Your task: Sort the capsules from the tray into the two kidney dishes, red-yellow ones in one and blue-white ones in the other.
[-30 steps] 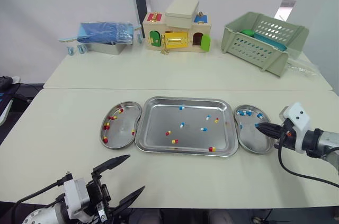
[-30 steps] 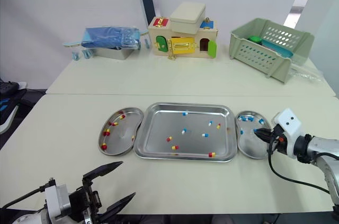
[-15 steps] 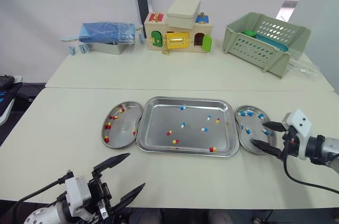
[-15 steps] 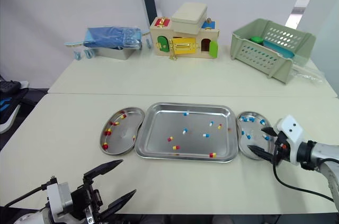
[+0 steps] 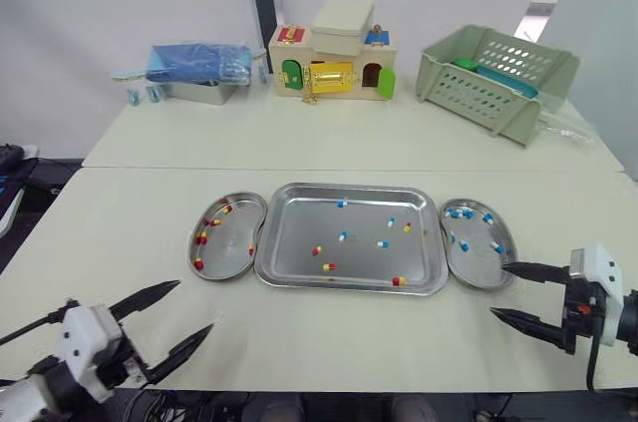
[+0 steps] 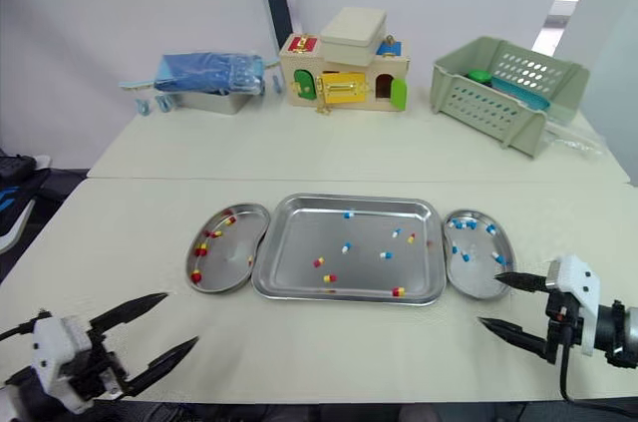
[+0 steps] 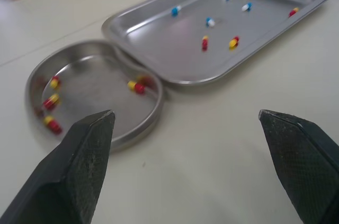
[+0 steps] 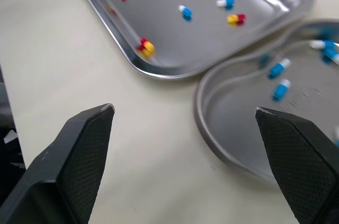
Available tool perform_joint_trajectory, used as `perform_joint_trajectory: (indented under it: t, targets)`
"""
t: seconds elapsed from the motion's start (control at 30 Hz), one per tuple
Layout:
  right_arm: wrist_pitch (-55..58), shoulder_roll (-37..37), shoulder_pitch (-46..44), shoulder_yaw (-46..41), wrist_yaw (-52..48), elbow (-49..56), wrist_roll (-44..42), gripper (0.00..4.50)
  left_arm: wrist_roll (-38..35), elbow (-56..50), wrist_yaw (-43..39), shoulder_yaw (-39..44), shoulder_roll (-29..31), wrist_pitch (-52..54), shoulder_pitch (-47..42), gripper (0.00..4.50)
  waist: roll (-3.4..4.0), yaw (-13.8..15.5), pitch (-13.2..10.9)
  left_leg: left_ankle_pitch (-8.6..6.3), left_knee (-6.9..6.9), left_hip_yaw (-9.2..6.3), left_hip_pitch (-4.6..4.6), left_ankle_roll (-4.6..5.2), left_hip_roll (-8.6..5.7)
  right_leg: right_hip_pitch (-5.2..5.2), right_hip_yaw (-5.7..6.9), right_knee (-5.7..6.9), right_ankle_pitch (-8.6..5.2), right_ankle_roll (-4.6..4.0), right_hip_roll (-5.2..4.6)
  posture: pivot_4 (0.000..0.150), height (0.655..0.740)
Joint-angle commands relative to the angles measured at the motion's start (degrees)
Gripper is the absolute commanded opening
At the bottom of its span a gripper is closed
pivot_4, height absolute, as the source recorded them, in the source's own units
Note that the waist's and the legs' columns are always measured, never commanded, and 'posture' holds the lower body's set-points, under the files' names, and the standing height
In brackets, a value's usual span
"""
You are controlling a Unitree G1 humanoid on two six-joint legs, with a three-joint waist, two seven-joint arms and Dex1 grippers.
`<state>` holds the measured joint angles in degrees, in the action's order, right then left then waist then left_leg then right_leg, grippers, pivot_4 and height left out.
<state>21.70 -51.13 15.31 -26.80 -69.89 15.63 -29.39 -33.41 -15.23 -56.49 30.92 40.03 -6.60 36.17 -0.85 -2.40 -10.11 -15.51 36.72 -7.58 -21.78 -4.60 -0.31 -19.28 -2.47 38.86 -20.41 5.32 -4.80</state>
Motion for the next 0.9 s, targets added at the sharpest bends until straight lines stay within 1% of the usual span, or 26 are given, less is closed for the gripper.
perform_joint_trajectory:
  t: [0.03,0.1,0.2,0.27,0.4,0.5,0.67,0.9]
  targets:
    - [-2.3,-3.5,1.2,-3.2,-3.6,-3.1,0.7,4.47,-0.8,3.8,0.9,9.6,2.6,4.2,1.7,4.50,-0.04,0.1,0.0,0.00,-0.02,-0.02,0.00,0.00,0.01,0.00,0.03,0.00,-0.01,-0.02,0.01,0.150,0.7400]
    - [-3.8,-4.6,2.3,-3.3,-5.3,-5.0,1.6,4.47,-0.6,6.2,0.3,13.0,4.0,6.4,2.6,4.50,-0.14,0.3,-0.1,0.00,-0.04,-0.04,-0.01,0.00,0.01,0.00,0.05,-0.03,-0.02,-0.03,0.01,0.150,0.7400]
    - [-5.6,-5.2,2.9,-3.1,-6.7,-7.0,2.1,4.47,1.2,11.3,-2.3,16.1,6.6,6.0,2.0,4.50,-0.20,0.5,-0.1,-0.01,-0.07,-0.02,-0.04,0.00,0.00,0.00,0.05,-0.10,-0.02,-0.03,0.00,0.150,0.7400]
    - [-6.4,-5.2,2.6,-2.5,-7.1,-8.0,2.4,4.47,2.1,14.2,-3.2,16.9,8.1,5.7,0.7,4.50,-0.20,0.5,-0.1,0.00,-0.07,-0.03,-0.03,0.00,0.00,0.00,0.06,-0.09,-0.02,-0.03,-0.01,0.150,0.7400]
    - [-8.1,-4.8,2.6,-1.5,-7.3,-9.0,3.3,4.47,3.1,16.6,-4.2,17.2,10.0,7.1,-1.5,4.50,-0.21,0.5,-0.1,-0.01,-0.08,-0.02,-0.02,-0.01,0.00,0.01,0.05,-0.09,-0.02,-0.03,-0.01,0.150,0.7400]
    - [-9.3,-4.2,2.9,-1.2,-7.2,-9.6,3.9,4.47,3.7,16.8,-4.7,17.0,10.6,8.0,-2.7,4.50,-0.22,0.5,-0.1,-0.01,-0.10,-0.03,-0.02,-0.01,0.01,0.00,0.06,-0.09,-0.02,-0.03,-0.01,0.150,0.7400]
    - [-11.5,-2.6,3.3,-1.1,-6.3,-9.7,3.8,4.47,4.2,14.3,-5.0,15.5,9.8,9.4,-3.5,4.50,-0.23,0.5,-0.1,0.00,-0.10,-0.03,-0.02,-0.01,0.02,0.00,0.06,-0.09,-0.02,-0.03,-0.01,0.150,0.7400]
    - [-12.4,-1.4,5.5,-1.4,-5.9,-7.7,3.0,4.47,5.4,13.9,-6.4,13.6,9.9,10.0,-5.1,4.50,-0.23,0.5,-0.1,0.00,-0.10,-0.03,-0.02,-0.02,0.02,0.00,0.06,-0.08,-0.02,-0.03,-0.01,0.150,0.7400]
